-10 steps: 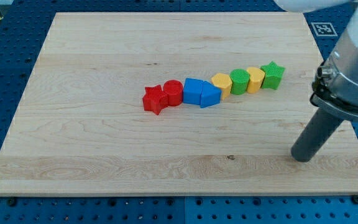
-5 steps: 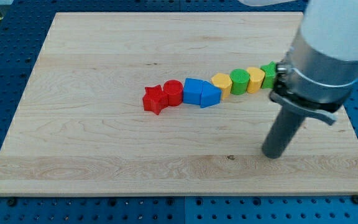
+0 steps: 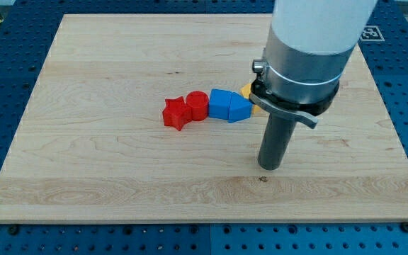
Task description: Slide the blue triangle in between blue cube and yellow hexagon
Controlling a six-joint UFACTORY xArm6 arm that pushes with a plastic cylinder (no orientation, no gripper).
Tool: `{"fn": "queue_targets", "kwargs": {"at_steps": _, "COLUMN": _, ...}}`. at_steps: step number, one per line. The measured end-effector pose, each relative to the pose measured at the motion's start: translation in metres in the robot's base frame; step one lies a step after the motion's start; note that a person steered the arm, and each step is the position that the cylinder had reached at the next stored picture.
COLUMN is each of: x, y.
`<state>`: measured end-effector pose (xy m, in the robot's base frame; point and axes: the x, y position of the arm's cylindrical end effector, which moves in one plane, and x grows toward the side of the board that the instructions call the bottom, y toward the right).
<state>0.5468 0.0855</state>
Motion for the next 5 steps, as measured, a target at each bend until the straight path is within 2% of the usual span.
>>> {"fn": "queue_targets", "kwargs": {"at_steps": 5, "x": -0.010, "y": -0.022}}
